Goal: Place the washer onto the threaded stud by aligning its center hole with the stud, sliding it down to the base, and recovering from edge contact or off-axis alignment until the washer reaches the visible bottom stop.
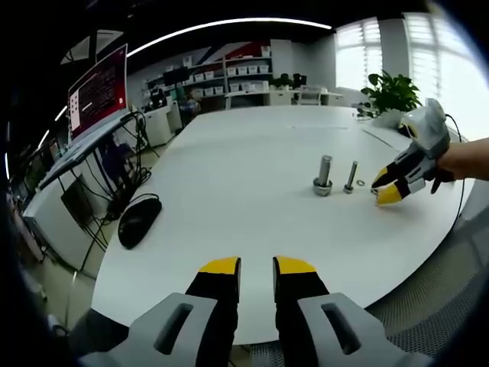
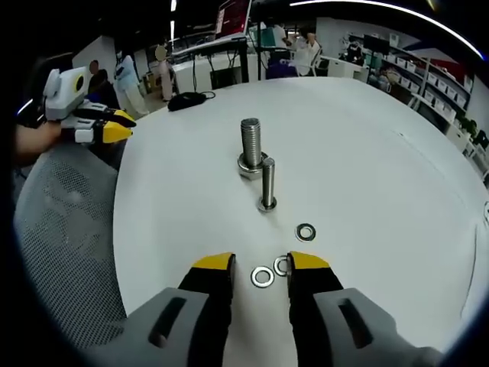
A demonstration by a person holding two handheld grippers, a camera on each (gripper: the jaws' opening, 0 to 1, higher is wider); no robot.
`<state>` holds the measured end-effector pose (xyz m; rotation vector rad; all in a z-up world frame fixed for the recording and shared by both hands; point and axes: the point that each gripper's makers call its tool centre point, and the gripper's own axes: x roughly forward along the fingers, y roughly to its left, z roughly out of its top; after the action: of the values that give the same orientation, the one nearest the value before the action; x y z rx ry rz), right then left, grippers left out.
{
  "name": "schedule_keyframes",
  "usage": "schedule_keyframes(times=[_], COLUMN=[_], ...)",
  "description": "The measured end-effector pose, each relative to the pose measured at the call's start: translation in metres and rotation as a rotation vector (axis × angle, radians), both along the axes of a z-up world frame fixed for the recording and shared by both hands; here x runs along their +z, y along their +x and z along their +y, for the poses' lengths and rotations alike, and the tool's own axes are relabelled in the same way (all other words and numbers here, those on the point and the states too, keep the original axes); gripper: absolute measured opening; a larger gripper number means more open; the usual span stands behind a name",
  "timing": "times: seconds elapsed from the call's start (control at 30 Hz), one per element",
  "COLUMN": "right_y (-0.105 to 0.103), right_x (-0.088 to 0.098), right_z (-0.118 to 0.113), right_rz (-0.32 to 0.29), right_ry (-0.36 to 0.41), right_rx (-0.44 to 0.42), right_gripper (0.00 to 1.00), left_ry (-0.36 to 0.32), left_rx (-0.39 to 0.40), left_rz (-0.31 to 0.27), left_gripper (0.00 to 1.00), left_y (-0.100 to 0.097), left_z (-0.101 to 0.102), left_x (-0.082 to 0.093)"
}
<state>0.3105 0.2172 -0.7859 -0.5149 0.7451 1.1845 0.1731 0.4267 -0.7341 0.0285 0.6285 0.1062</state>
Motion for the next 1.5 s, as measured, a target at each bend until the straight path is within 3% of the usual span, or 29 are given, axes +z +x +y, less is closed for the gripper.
schedule_keyframes(times=[0.5, 0.73, 1.5], right_y=[-0.0053, -0.0052, -0.0032], right_x=[-0.0084, -0.0095, -0.0094], right_z=[-0.0100, -0.0087, -0.0085], right_rz=[0.036, -0.011, 0.001], right_ry=[-0.055, -0.088, -0.064], right_rx=[0.023, 0.085, 0.069], right_gripper=[0.20, 0.19, 0.13], left_ry=[-0.002, -0.007, -0.007], left_rx=[0.013, 0.019, 0.018], left_rz=[-0.004, -0.010, -0.008], left_gripper=[0.14, 0.14, 0.14], left_y=[-0.0007, -0.0007, -0.0007], left_z=[0.0018, 0.0025, 0.0020], left_x=[0.0011, 0.0016, 0.0012])
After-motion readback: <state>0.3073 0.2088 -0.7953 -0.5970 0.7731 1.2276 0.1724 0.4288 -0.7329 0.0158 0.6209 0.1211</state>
